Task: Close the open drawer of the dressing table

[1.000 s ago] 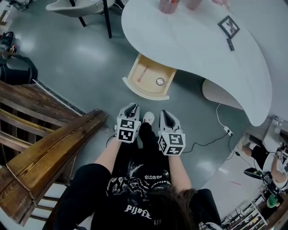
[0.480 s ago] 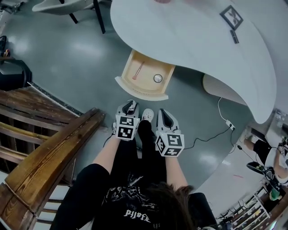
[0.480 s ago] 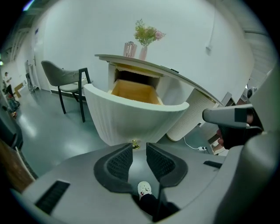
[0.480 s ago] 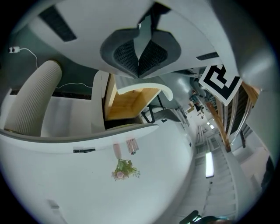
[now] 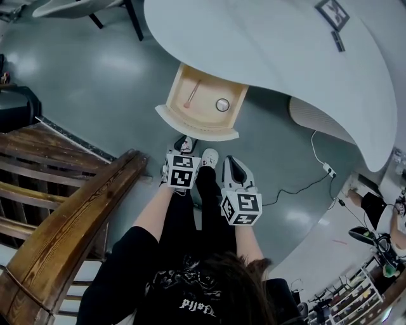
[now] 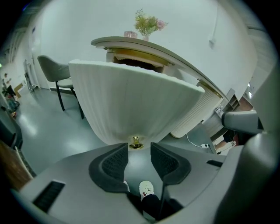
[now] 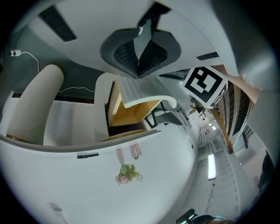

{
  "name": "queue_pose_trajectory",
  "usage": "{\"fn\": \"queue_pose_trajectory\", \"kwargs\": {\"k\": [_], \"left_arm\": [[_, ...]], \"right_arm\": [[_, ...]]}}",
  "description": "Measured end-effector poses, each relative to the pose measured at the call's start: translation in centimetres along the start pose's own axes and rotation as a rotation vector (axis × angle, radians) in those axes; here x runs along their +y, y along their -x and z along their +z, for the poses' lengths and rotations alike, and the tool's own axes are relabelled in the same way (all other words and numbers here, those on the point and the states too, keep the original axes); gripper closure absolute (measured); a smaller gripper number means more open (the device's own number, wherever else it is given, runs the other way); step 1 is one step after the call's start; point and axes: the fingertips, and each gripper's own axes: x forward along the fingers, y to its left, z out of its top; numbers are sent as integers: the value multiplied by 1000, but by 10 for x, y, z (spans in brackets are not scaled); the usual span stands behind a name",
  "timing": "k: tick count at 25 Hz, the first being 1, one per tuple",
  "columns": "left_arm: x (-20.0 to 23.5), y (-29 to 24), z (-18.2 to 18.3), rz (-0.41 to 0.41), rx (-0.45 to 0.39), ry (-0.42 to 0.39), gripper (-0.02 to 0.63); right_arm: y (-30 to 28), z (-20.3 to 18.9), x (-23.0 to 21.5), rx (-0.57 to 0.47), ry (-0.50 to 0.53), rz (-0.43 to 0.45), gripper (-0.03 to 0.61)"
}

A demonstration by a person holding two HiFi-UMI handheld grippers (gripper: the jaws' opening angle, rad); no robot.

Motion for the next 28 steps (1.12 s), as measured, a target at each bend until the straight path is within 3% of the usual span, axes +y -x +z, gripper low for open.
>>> {"fn": "queue_pose_trajectory", "kwargs": {"k": [7,16,28], "left_arm": [[6,-14,2,27,-3,0,445],[7,-27,-3,26,57,18,472],[8,-27,-1,8,43,16,479]], "right_arm": [[-4,-7,4,14,8,29,552],[-9,0,2,4,-9,36,552],[-14,-2,-3,15,-29,20,552]]}}
